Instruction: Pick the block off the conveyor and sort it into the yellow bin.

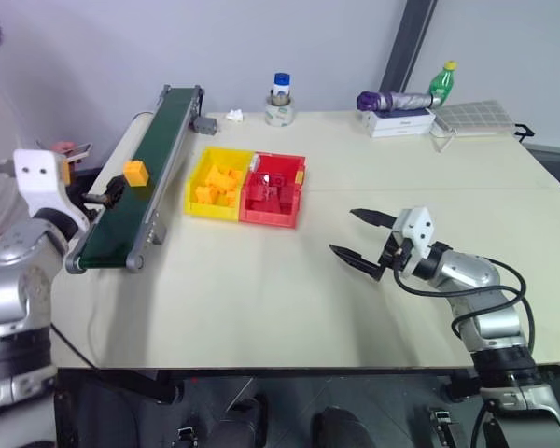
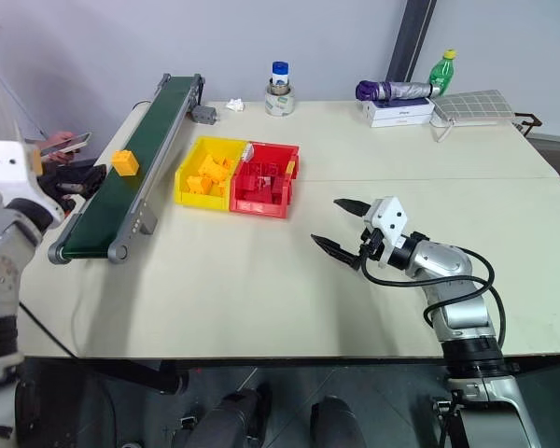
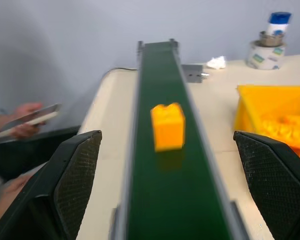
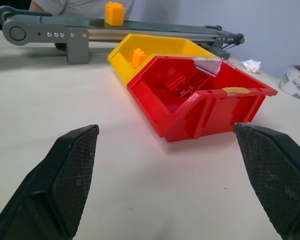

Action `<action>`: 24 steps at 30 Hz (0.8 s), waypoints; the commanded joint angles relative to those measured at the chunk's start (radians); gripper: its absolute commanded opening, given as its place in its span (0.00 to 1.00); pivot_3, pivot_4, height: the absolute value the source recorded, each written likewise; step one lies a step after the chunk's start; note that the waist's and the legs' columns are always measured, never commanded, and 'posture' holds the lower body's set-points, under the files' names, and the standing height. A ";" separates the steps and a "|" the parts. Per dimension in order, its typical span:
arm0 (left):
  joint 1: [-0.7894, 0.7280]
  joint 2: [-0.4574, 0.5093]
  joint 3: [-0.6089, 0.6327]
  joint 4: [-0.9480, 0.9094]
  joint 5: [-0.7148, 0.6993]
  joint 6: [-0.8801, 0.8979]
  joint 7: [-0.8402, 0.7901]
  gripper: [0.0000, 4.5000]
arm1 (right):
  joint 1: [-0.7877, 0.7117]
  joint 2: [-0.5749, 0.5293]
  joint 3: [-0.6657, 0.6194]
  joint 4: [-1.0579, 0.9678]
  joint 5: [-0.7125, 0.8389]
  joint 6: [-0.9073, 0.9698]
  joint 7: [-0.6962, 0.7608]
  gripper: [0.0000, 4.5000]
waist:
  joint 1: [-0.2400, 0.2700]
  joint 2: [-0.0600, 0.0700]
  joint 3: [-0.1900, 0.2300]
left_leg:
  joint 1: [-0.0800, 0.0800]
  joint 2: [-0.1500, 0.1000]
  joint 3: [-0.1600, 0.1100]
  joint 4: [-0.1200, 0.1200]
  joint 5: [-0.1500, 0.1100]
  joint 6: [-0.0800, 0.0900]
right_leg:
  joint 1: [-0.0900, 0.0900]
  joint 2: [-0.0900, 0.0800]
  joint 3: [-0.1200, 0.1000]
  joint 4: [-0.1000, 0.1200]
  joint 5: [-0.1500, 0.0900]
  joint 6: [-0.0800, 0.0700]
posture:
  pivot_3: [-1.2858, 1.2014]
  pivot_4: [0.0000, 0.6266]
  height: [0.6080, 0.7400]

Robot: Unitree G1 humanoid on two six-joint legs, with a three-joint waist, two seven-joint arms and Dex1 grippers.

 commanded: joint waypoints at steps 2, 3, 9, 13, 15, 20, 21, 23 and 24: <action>-0.135 0.014 -0.056 0.191 0.069 -0.045 -0.011 0.99 | -0.010 0.000 -0.007 -0.041 0.005 -0.004 -0.008 1.00 | 0.001 0.000 0.000 | 0.000 0.000 0.000 0.000 0.000 0.000 | 0.000 0.000 0.000 0.000 0.000 0.001 | 0.52 0.24 1.00; -0.172 0.007 -0.067 0.244 0.087 -0.058 0.002 0.99 | -0.006 -0.001 -0.008 -0.046 0.006 -0.002 -0.009 1.00 | 0.003 0.000 0.000 | 0.000 0.000 0.000 0.000 0.000 0.000 | 0.000 0.000 0.000 0.000 0.001 0.001 | 0.52 0.24 1.00; -0.247 -0.031 -0.103 0.380 0.110 -0.100 -0.040 0.99 | 0.007 -0.006 -0.016 -0.072 0.014 0.013 -0.021 1.00 | 0.006 0.000 0.000 | 0.000 -0.001 0.000 0.001 0.000 0.000 | 0.000 0.000 0.000 0.000 0.002 0.003 | 0.52 0.24 1.00; -0.221 -0.047 -0.103 0.376 0.112 -0.054 -0.038 0.94 | 0.014 -0.007 -0.020 -0.081 0.013 0.018 -0.027 1.00 | 0.004 0.000 0.000 | 0.000 0.000 0.000 0.001 0.000 0.000 | 0.001 0.000 0.000 0.000 0.002 0.003 | 0.52 0.24 1.00; -0.201 -0.058 -0.080 0.351 0.102 -0.035 -0.018 0.80 | 0.016 -0.009 -0.022 -0.084 0.014 0.019 -0.028 1.00 | 0.002 0.000 0.000 | 0.000 0.000 0.000 0.001 0.000 0.000 | 0.001 0.000 0.000 0.001 0.002 0.003 | 0.52 0.24 1.00; -0.175 -0.069 -0.043 0.259 0.091 -0.083 -0.005 0.29 | 0.020 -0.011 -0.024 -0.086 0.014 0.017 -0.029 1.00 | 0.001 -0.001 0.000 | 0.000 0.000 0.000 0.001 0.000 0.000 | 0.002 0.000 0.000 0.001 0.002 0.003 | 0.52 0.24 1.00; -0.186 -0.074 -0.044 0.243 0.088 -0.103 -0.010 0.30 | 0.020 -0.010 -0.023 -0.084 0.014 0.016 -0.029 1.00 | 0.001 -0.001 0.000 | 0.000 0.000 0.000 0.001 0.000 0.000 | 0.002 0.000 0.000 0.001 0.002 0.003 | 0.52 0.24 1.00; -0.204 -0.079 -0.059 0.219 0.087 -0.113 -0.021 0.30 | 0.018 -0.009 -0.022 -0.080 0.012 0.014 -0.028 1.00 | 0.005 -0.001 0.000 | 0.000 0.000 0.000 0.002 0.000 0.000 | 0.002 0.000 0.000 0.001 0.002 0.003 | 0.52 0.24 1.00; -0.229 -0.098 -0.080 0.207 0.085 -0.131 -0.034 0.30 | 0.013 -0.006 -0.019 -0.075 0.011 0.011 -0.027 1.00 | 0.008 -0.001 0.000 | 0.000 0.000 0.000 0.002 0.000 0.000 | 0.002 0.000 0.000 0.001 0.002 0.003 | 0.52 0.24 1.00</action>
